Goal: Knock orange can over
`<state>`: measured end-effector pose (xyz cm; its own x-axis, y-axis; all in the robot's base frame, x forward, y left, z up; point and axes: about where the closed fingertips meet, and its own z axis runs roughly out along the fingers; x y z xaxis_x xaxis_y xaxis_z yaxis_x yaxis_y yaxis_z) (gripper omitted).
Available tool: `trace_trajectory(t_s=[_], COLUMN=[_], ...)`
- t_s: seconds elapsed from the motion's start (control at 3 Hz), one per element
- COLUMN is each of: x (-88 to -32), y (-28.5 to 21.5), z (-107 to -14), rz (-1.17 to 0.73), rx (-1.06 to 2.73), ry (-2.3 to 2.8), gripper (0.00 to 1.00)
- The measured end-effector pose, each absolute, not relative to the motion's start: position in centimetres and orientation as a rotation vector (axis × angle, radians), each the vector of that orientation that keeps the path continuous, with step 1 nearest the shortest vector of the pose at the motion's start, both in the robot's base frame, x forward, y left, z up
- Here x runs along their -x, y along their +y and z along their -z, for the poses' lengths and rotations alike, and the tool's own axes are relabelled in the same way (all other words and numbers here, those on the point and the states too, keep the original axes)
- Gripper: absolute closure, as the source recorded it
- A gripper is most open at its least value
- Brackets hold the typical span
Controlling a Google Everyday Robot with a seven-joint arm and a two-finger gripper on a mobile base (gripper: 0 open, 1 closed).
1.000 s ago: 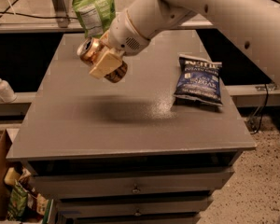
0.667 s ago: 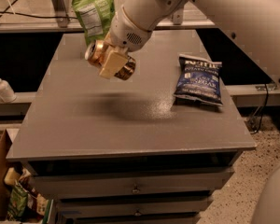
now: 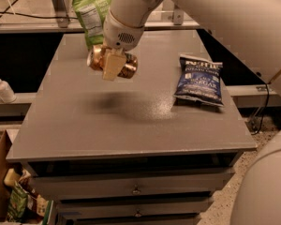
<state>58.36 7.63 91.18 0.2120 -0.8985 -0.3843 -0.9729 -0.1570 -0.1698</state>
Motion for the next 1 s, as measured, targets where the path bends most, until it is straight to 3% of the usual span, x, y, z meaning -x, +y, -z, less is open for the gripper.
trace_trajectory(t_s=[1.0], x=[-57.8], y=[12.4], z=[-87.9], rz=[-0.103], rx=[2.221], ry=[1.800], gripper=[1.00])
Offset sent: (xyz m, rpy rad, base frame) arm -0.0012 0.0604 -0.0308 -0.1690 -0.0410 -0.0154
